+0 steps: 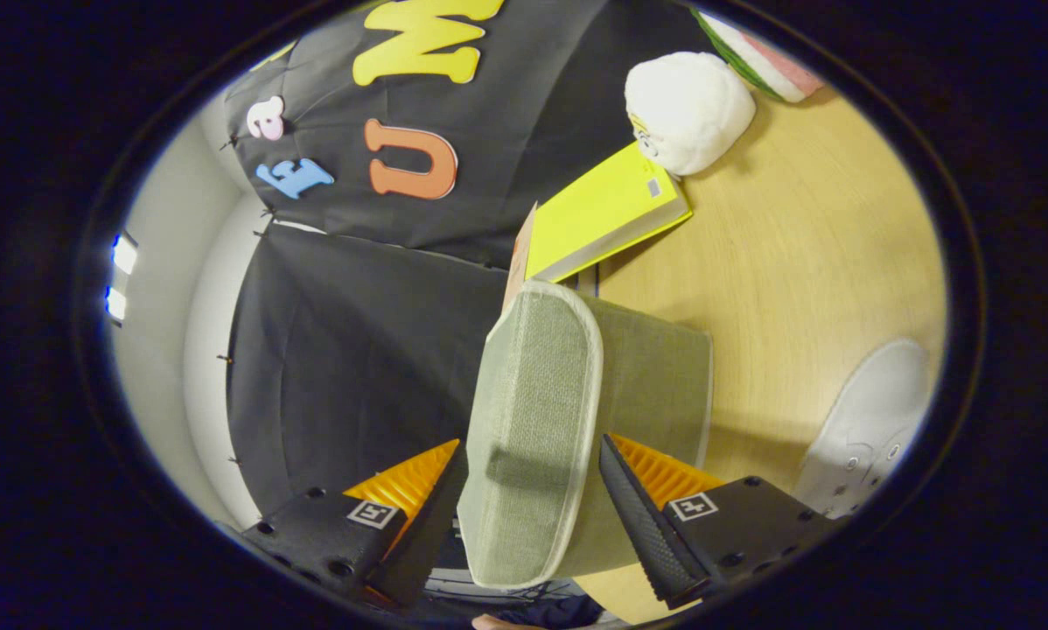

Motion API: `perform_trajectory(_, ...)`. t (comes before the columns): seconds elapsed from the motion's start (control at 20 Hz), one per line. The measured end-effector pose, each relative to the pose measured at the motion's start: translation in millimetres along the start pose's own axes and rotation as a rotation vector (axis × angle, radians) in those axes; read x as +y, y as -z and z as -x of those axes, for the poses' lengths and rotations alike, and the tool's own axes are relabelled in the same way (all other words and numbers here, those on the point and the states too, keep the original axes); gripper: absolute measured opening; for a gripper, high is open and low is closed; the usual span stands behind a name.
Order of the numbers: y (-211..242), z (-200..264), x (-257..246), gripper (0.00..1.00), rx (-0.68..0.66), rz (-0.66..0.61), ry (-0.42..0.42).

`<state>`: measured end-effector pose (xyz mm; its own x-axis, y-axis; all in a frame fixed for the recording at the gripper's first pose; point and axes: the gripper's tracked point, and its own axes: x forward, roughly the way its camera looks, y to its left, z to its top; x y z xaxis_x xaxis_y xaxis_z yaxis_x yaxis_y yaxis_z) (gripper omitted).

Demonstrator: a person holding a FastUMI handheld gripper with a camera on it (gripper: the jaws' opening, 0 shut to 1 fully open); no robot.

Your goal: Open the storage box then place both shoes into the box .Put the left shoe in first, then the right shoe, with the right side of both shoes facing outward in a uniform manner.

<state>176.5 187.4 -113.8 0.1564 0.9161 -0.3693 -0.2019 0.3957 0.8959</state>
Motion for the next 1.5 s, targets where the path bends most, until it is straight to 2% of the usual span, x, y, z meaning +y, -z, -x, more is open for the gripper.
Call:
perform_trajectory(0.15, 3, -4, -6, 0.93, 0.022, 0.003, 0.016)
perform_trajectory(0.25, 3, -3, -2, 0.87, 0.022, 0.000, -0.001)
perform_trajectory(0.3, 3, -2, -2, 0.78, 0.012, 0.017, 0.008)
perform_trajectory(0.45, -3, 4, 4, 0.74, -0.020, 0.065, 0.026)
perform_trajectory(0.55, -3, 8, 7, 0.62, -0.038, 0.089, 0.059)
perform_trajectory(0.7, 3, 15, 17, 0.44, -0.041, 0.121, 0.063)
perform_trajectory(0.85, 1, 19, 33, 0.36, -0.064, 0.167, 0.084)
perform_trajectory(0.95, -2, 23, 44, 0.23, -0.082, 0.200, 0.123)
perform_trajectory(1.0, -2, 26, 50, 0.13, -0.094, 0.217, 0.129)
perform_trajectory(1.3, -2, 25, 118, 0.10, -0.152, 0.242, 0.115)
perform_trajectory(1.5, 0, 2, 166, 0.10, -0.156, 0.273, 0.115)
